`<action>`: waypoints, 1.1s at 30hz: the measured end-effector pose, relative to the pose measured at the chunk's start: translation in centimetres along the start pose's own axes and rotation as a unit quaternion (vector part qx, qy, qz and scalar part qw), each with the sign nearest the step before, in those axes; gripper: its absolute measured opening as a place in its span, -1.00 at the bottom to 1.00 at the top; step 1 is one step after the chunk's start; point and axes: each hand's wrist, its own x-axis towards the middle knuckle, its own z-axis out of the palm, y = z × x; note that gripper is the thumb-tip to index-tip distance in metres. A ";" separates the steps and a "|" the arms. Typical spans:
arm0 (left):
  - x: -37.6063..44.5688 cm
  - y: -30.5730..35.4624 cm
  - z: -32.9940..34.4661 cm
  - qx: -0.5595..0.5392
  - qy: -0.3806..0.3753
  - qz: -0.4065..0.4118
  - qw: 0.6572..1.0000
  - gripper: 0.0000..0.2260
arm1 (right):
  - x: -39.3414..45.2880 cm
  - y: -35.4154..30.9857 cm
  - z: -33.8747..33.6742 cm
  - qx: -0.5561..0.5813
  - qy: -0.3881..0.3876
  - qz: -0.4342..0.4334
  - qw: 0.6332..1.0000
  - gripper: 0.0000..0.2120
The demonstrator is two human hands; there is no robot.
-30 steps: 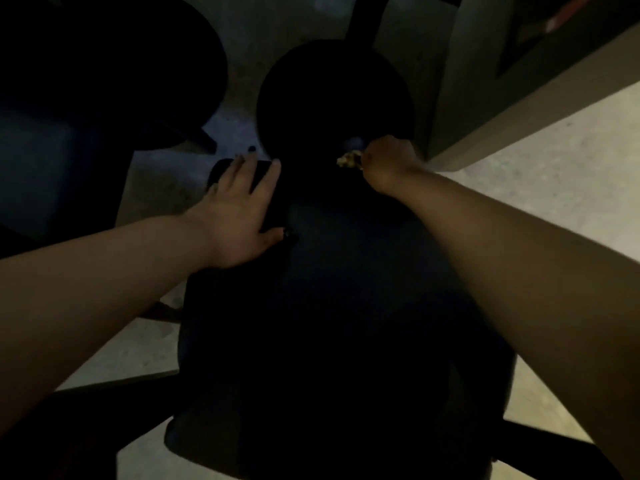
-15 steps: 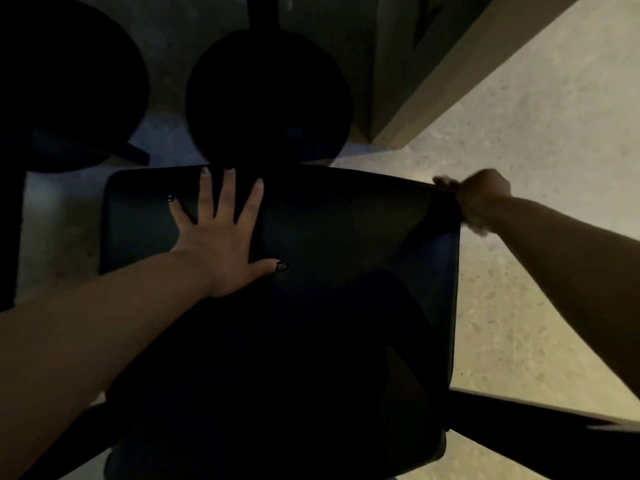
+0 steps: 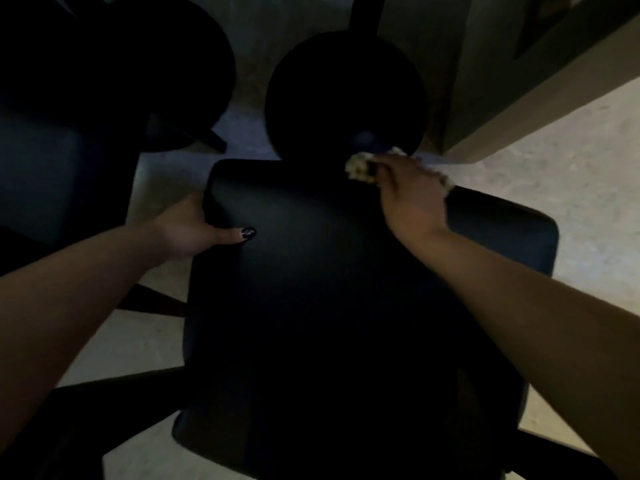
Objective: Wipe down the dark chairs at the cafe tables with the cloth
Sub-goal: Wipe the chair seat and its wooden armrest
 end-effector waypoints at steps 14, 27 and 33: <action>0.8 -2.2 -2.8 0.046 -0.153 -0.097 0.982 -0.02 | 4.2 -15.8 9.3 -0.037 -0.160 -0.099 0.981 -0.60; 1.0 -2.3 -3.5 0.090 -0.173 -0.124 0.973 -0.24 | 2.0 -13.9 8.6 -0.117 -0.165 -0.270 0.941 -0.51; 0.2 -2.4 -3.6 -0.110 -0.169 -0.111 0.973 -0.38 | -2.0 -14.4 9.1 -0.055 -0.163 -0.305 0.937 -0.53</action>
